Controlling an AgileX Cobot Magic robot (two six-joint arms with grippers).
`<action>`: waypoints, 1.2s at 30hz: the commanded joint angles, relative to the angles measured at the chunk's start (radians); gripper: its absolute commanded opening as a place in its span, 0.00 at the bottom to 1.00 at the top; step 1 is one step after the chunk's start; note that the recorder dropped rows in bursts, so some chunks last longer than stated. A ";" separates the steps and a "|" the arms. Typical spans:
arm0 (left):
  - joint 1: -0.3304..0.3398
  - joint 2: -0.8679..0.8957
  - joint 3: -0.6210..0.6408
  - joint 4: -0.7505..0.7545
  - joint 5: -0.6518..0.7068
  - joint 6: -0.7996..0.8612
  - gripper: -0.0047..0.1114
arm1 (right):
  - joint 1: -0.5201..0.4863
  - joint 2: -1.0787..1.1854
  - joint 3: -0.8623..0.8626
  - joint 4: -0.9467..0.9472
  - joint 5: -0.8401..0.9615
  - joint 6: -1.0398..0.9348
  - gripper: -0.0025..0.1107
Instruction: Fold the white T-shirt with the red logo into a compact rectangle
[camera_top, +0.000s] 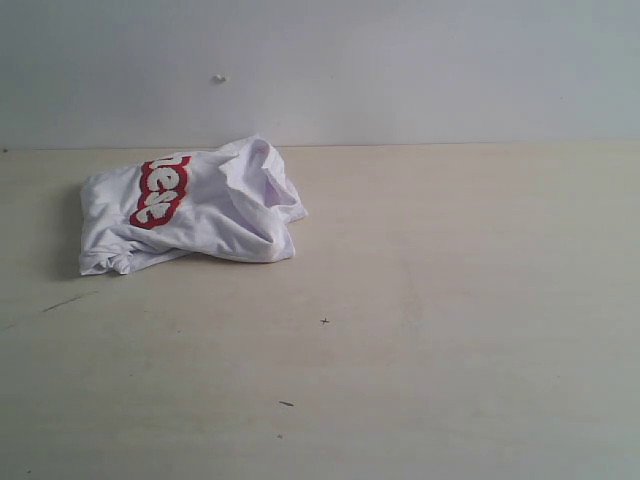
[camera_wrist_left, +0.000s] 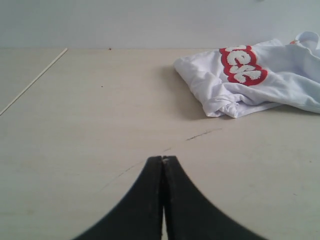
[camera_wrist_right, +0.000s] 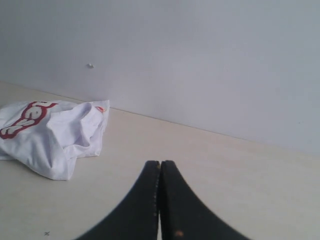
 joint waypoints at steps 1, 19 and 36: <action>-0.006 -0.004 0.002 -0.010 -0.011 0.002 0.06 | 0.002 -0.003 0.006 0.002 -0.218 -0.034 0.02; -0.006 -0.004 0.002 -0.010 -0.011 -0.001 0.06 | 0.002 -0.283 0.207 0.013 -0.399 -0.035 0.02; -0.006 -0.004 0.002 -0.010 -0.011 -0.001 0.06 | 0.002 -0.434 0.409 -0.219 -0.486 0.251 0.02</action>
